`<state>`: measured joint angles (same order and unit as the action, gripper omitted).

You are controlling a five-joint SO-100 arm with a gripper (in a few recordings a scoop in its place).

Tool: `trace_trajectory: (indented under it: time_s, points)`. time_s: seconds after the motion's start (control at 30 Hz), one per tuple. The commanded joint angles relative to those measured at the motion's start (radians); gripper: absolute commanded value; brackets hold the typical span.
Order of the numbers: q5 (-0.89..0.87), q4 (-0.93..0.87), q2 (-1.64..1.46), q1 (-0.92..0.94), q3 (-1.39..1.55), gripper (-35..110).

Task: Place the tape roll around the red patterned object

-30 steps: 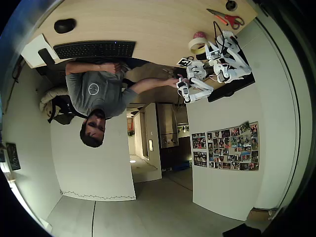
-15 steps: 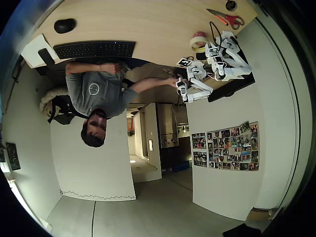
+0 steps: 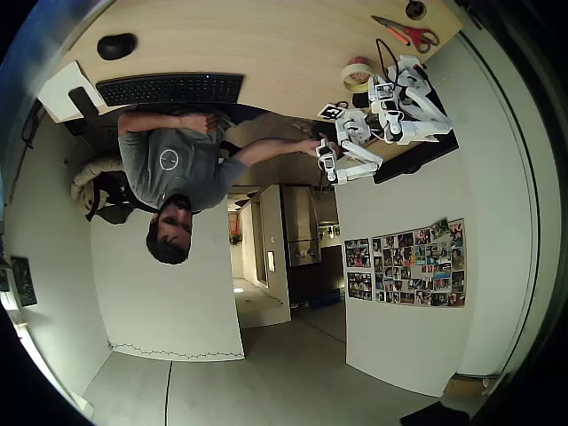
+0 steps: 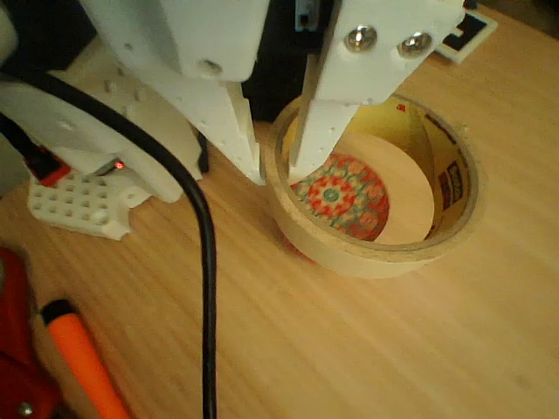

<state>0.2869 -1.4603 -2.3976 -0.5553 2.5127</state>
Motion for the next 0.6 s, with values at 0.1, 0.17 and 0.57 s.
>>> trace_trajectory:
  time_s: [0.1,0.17,0.57]
  points:
    - [0.003,-0.012,-0.020,-0.018,0.000,11]
    - [0.003,-0.012,-0.020,-0.023,0.000,12]
    - [0.040,-0.012,-0.023,-0.052,-0.063,28]
